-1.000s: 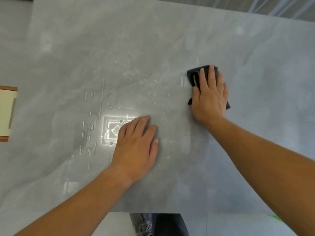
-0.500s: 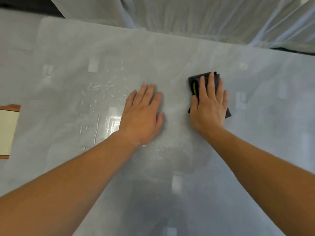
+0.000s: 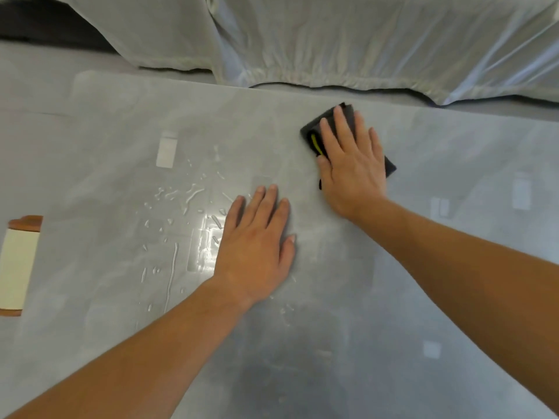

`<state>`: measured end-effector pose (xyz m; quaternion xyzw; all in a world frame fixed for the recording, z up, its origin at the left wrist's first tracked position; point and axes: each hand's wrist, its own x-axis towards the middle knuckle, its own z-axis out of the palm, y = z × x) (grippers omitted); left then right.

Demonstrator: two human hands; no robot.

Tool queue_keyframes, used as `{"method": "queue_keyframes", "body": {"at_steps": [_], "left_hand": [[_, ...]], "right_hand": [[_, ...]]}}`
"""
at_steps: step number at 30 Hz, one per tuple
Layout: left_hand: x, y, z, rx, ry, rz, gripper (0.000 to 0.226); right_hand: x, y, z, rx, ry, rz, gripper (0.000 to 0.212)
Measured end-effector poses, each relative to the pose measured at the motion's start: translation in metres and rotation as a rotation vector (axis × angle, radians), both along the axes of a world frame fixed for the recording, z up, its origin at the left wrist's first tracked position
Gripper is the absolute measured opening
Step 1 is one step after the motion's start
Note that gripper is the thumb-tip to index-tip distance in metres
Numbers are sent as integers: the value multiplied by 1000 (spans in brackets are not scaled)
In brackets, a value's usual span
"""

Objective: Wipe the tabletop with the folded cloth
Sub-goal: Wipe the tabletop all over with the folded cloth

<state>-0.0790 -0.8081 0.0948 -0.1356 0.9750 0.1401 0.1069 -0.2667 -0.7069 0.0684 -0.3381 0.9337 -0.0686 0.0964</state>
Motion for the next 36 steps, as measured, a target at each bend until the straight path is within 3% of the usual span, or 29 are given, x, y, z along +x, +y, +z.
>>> {"method": "queue_keyframes", "body": {"at_steps": [2, 4, 9, 11, 15, 20, 22, 26, 32, 34, 36], "left_hand": [[0, 0, -1, -1, -1, 3, 61], [1, -1, -2, 3, 4, -5, 61], [5, -7, -7, 29, 19, -52, 61], [6, -16, -7, 50, 45, -66, 61], [12, -60, -4, 11, 81, 37, 62], [15, -112, -10, -66, 34, 115, 67], [16, -119, -13, -66, 31, 103, 67], [17, -120, -13, -54, 30, 104, 67], [18, -128, -8, 16, -1, 85, 69], [26, -131, -3, 62, -6, 81, 69], [43, -128, 3, 90, 15, 93, 70]], "right_hand": [[8, 8, 1, 14, -13, 254, 60], [-10, 11, 3, 10, -48, 331, 59], [-34, -35, 2, -35, -27, -147, 57], [-16, -45, 2, -24, -20, -93, 58], [-1, -21, 4, 11, -41, 285, 56], [-2, -77, 1, -48, -35, -170, 57], [23, -89, 1, -59, -22, -126, 58], [52, -51, 2, -36, -45, 245, 56], [62, -64, 6, -59, -69, -120, 55], [103, -54, 6, -78, -46, 26, 56], [134, -23, 3, -41, -40, 318, 55]]}}
